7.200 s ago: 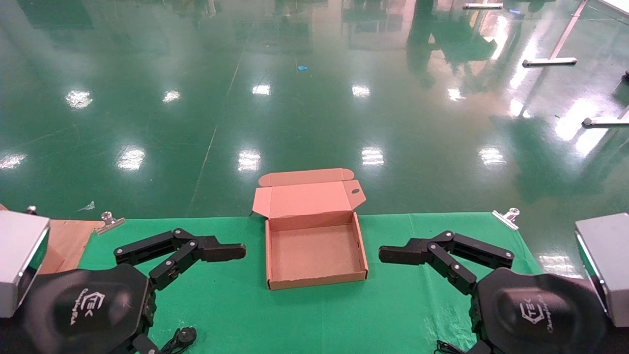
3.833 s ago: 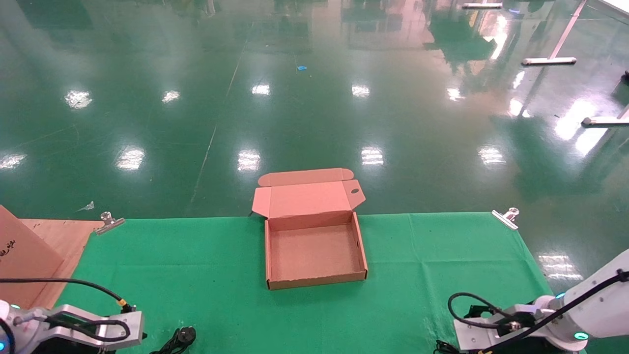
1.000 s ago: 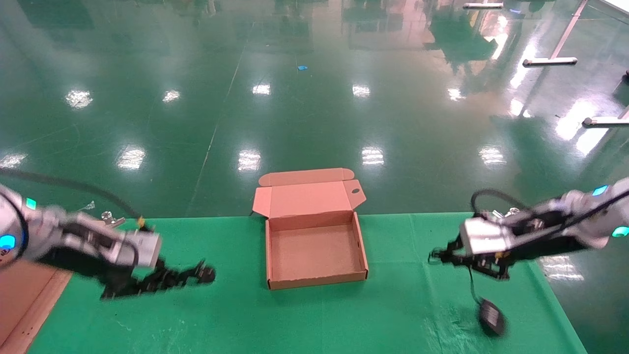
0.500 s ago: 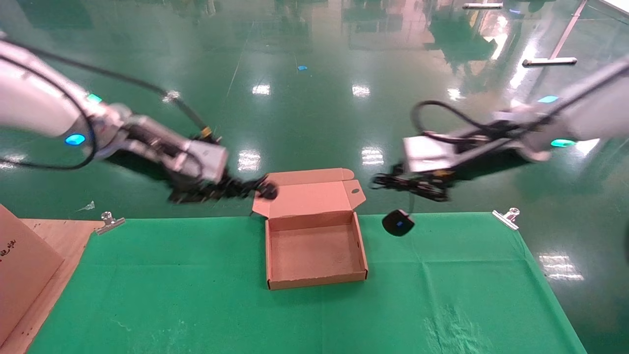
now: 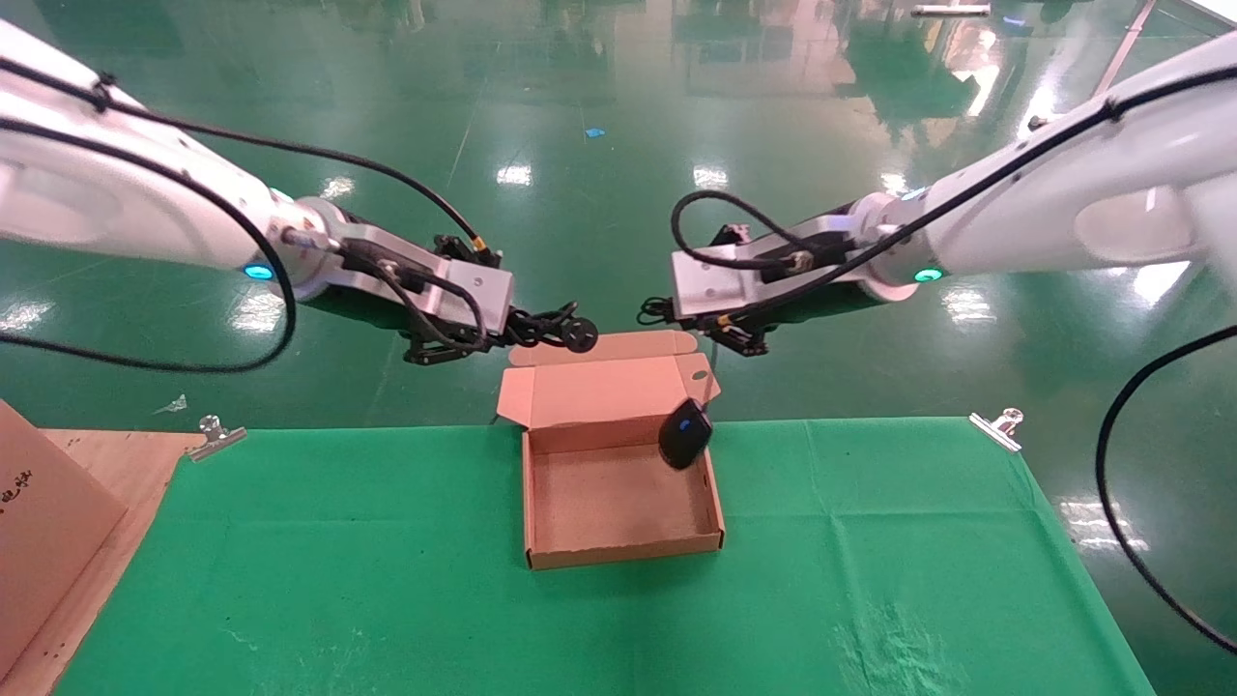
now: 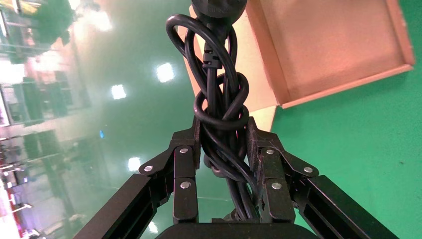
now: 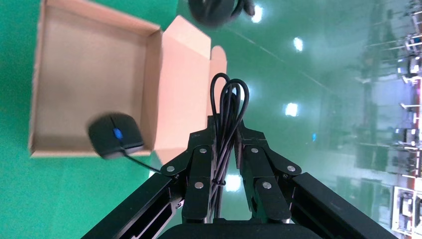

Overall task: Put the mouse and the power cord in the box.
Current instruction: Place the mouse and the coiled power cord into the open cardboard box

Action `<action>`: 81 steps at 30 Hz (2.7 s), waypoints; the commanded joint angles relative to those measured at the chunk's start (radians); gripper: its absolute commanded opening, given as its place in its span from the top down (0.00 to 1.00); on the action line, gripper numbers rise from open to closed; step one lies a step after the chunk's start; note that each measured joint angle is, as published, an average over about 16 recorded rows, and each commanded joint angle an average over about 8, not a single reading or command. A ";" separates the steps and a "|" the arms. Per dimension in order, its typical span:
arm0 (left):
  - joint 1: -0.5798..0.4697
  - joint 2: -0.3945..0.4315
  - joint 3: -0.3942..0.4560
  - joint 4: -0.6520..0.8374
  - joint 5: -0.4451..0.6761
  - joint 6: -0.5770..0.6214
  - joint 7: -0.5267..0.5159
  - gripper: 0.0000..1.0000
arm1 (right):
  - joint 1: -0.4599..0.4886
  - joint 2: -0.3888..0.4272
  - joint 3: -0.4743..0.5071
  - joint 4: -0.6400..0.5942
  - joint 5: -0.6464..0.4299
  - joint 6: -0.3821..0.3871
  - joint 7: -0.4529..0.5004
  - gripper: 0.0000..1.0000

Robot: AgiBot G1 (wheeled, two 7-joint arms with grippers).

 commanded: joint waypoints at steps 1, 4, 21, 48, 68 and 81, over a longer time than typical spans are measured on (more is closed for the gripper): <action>0.013 0.004 -0.002 -0.009 -0.006 -0.026 0.004 1.00 | -0.019 -0.001 0.000 0.024 0.013 0.028 0.006 1.00; 0.044 0.006 -0.004 -0.036 -0.023 -0.052 0.021 1.00 | -0.032 -0.001 -0.014 0.049 0.023 0.048 0.019 1.00; 0.467 0.023 0.032 -0.325 -0.283 -0.569 0.241 1.00 | 0.015 0.007 -0.094 0.077 0.063 0.053 0.066 1.00; 0.540 0.018 0.353 -0.343 -0.506 -0.763 0.230 0.00 | 0.068 0.006 -0.146 0.005 0.130 -0.204 0.017 1.00; 0.403 -0.268 0.226 -0.275 -0.836 -0.242 0.324 0.00 | -0.086 -0.013 -0.271 0.264 0.210 0.154 0.122 1.00; 0.449 -0.381 0.129 -0.244 -0.965 -0.085 0.556 0.00 | -0.197 -0.015 -0.522 0.436 0.264 0.352 0.241 1.00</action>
